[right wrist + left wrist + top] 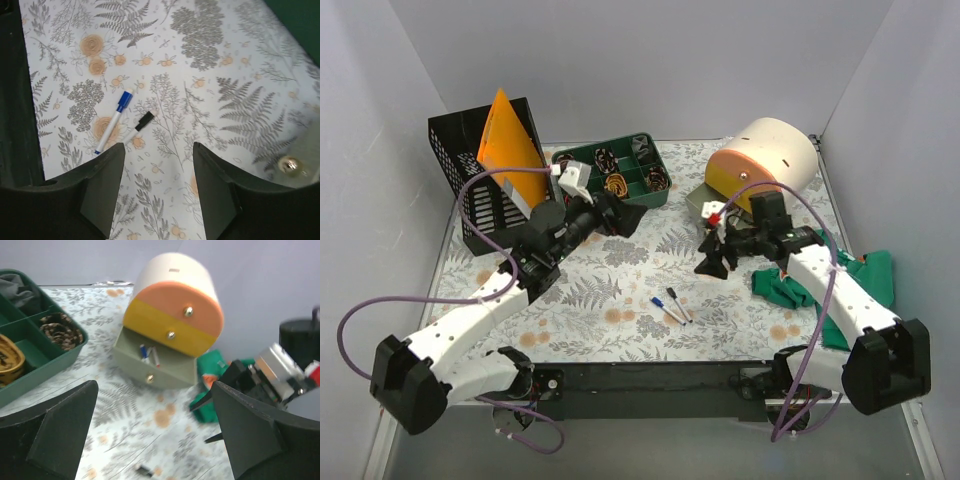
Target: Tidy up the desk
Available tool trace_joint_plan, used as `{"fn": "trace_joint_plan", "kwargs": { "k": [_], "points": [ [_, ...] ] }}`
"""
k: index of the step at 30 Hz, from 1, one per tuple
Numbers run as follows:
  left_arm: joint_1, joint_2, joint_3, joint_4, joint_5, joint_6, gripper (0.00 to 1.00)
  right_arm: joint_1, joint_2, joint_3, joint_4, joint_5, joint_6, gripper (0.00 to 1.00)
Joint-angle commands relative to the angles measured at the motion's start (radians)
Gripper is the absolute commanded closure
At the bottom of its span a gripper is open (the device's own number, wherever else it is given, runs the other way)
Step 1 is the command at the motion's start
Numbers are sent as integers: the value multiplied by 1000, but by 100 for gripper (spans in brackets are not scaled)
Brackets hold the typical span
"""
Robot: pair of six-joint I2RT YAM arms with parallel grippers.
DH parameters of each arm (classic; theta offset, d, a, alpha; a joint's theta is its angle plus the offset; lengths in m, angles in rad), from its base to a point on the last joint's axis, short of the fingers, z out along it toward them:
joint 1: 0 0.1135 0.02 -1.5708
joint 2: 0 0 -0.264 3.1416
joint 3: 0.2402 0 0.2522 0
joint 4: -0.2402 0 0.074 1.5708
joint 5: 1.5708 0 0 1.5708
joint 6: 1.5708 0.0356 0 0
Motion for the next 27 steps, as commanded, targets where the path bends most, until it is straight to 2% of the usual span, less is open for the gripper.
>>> {"fn": "trace_joint_plan", "kwargs": {
  "k": [1,2,5,6,9,13,17,21,27],
  "points": [
    [-2,-105,-131,-131,-49,282,2,197,110,104,-67,195,89,34],
    [0,-133,-170,-136,-98,300,2,234,133,110,-64,230,156,34],
    [0,-211,-206,-157,-179,356,2,382,202,116,1,483,356,29],
    [0,-237,-206,-165,-196,369,2,415,231,113,18,610,414,25],
    [-2,-262,-208,-165,-243,406,2,501,264,63,96,779,541,19],
    [-2,-257,-203,-174,-235,422,2,529,290,-18,165,804,599,18],
    [-2,-256,-191,-191,-241,429,2,532,316,-28,186,804,611,22],
    [0,-262,-194,-190,-247,438,2,532,352,-12,188,797,613,35],
    [-2,-251,-192,-193,-247,443,2,541,385,-9,183,778,605,45]
  ]
}}
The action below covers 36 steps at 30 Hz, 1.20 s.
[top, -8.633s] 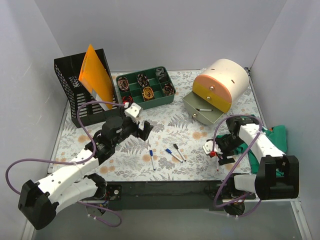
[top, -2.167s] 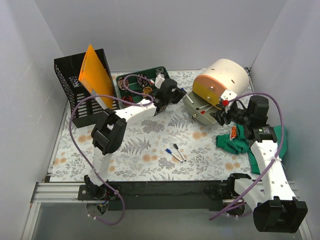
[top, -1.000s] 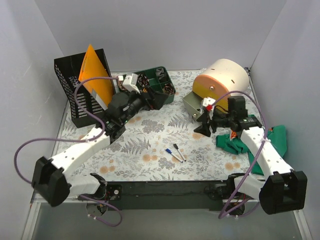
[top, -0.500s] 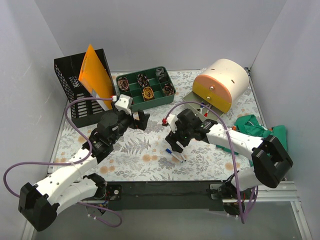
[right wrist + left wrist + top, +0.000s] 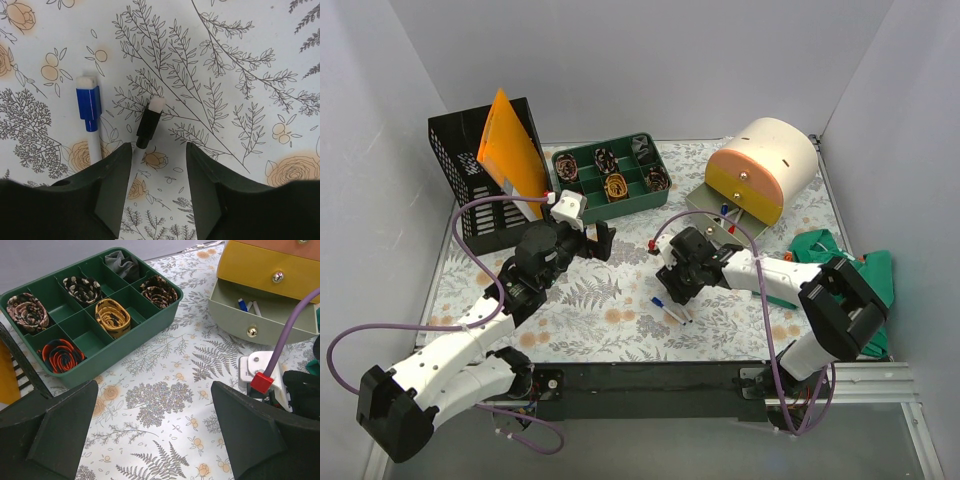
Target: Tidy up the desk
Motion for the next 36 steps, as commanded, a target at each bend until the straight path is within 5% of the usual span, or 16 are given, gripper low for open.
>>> {"fn": "trace_joint_plan", "kwargs": {
  "k": [1,23,36],
  "points": [
    [0,-6,22,-11,-16,22,2,13,19,20,25,-2,13,45],
    [1,-15,22,-14,-19,27,2,-2,74,73,-11,171,-148,88],
    [1,-7,20,-14,-13,24,2,-151,-71,305,-82,136,-289,92]
  ]
}}
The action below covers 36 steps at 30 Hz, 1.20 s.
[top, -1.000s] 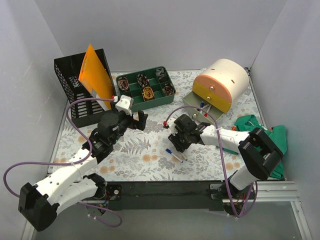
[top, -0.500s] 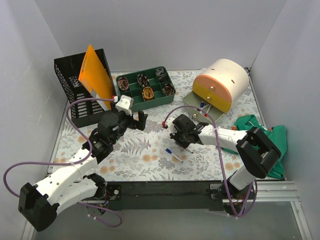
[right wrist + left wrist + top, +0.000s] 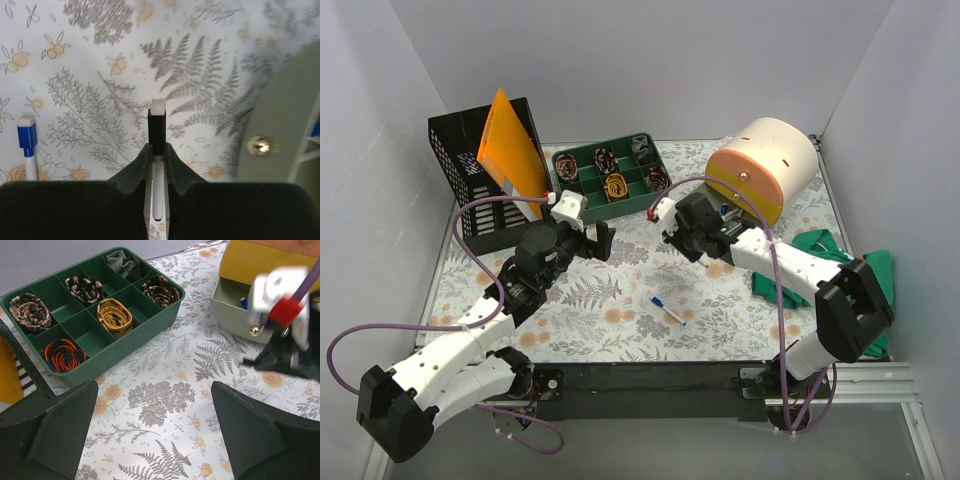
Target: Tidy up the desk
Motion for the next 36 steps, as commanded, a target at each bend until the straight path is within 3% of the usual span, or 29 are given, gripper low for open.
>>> {"fn": "trace_joint_plan", "kwargs": {
  "k": [1,6,12,21,25,31,36],
  "points": [
    [1,-4,20,-11,-8,12,2,-103,-95,117,-13,-9,-58,92],
    [1,5,20,-11,0,11,2,-242,-106,201,-3,-17,-96,91],
    [1,17,22,-15,2,11,2,-307,-69,244,18,4,-157,87],
    [1,14,17,-14,48,11,2,-350,-18,192,67,64,-164,72],
    [1,19,17,-14,69,14,2,-351,-23,181,69,32,-154,60],
    [0,10,5,-12,203,43,2,-353,-82,192,-5,-118,-205,54],
    [0,31,0,-17,373,84,2,-365,-190,135,-101,-435,-344,40]
  ]
}}
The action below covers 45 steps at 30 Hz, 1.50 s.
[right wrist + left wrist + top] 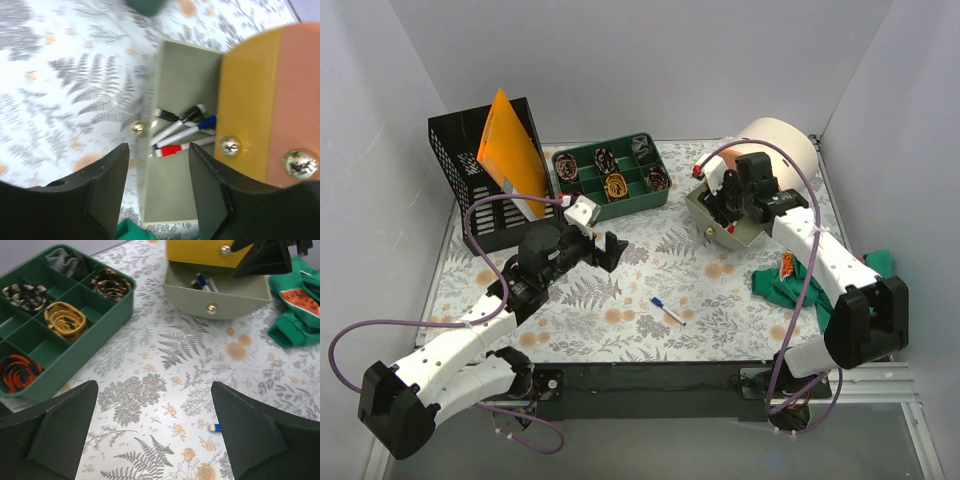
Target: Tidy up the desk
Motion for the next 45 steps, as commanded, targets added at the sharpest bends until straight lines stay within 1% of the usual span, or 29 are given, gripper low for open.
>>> {"fn": "trace_joint_plan", "kwargs": {
  "k": [1,4,10,13,15,23,24,27,29,31,32,34,37,41,45],
  "points": [
    [1,14,2,-19,187,52,2,-18,-153,-72,-74,-306,-134,38],
    [-1,34,11,-30,245,49,2,-47,-196,-140,-77,-449,-156,38],
    [-1,71,20,-28,293,27,2,-172,-245,-232,-77,-697,-165,38],
    [-1,95,28,-30,343,21,2,-199,-285,-241,-75,-750,-171,37],
    [-1,108,34,-27,380,13,2,-203,-323,-247,-71,-762,-182,37],
    [1,157,40,-22,442,-10,2,-271,-426,-298,-23,-840,-157,35],
    [-1,160,40,-19,446,-11,2,-278,-443,-313,-8,-851,-156,30],
    [1,168,32,-8,472,-8,2,-298,-484,-354,32,-879,-130,20],
    [-1,165,31,-10,483,-7,2,-312,-509,-381,90,-871,-82,2],
    [-1,157,28,-8,501,-7,2,-324,-517,-436,168,-856,-33,2],
    [1,157,26,-8,509,-7,2,-329,-511,-445,170,-860,-25,1],
    [1,165,23,-10,531,-8,2,-343,-498,-436,146,-917,-37,2],
    [-1,203,32,-25,558,-17,2,-357,-500,-442,135,-960,-70,2],
    [-1,247,83,-83,534,-42,2,-366,-515,-457,127,-951,-87,1],
    [1,246,89,-100,511,-46,2,-364,-497,-457,101,-991,-117,1]
  ]
}}
